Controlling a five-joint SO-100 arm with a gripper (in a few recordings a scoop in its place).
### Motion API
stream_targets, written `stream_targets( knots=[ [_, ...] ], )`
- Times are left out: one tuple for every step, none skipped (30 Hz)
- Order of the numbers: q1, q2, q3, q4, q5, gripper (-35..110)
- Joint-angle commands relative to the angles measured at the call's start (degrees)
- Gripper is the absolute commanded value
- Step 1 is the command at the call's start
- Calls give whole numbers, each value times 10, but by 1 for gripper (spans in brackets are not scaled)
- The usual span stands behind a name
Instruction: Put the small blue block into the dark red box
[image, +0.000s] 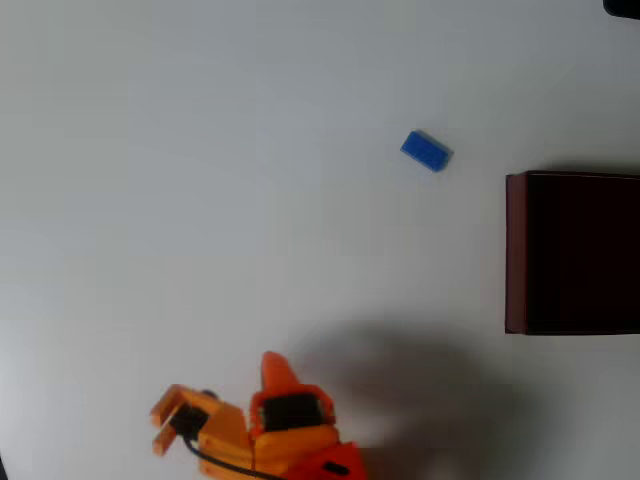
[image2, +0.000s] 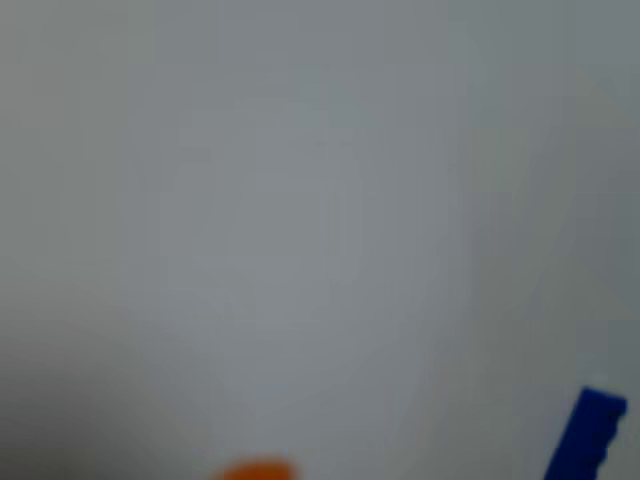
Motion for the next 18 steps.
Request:
stream_targets(
  knots=[
    [38,-95,-61,-41,34,4],
    [49,-146,-87,-52,39,6],
    [59,-204,-120,-59,40,7],
    [66,-265,-162,-61,38,8],
    [74,-327,-209,-56,35,10],
    [81,-385,-257,-47,32,12],
    [91,-438,-307,-34,26,14],
    [103,-485,-355,-19,20,16],
    [118,-527,-400,-2,16,16],
    [130,-559,-437,10,6,16],
    [141,-585,-468,18,-3,17],
    [151,-609,-496,24,-11,17],
    [162,-635,-521,29,-19,17],
    [172,-662,-547,34,-26,17],
    [181,-692,-571,39,-33,18],
    [189,-722,-594,41,-40,18],
    [199,-751,-615,43,-40,17],
    [207,-780,-635,42,-43,18]
  ],
)
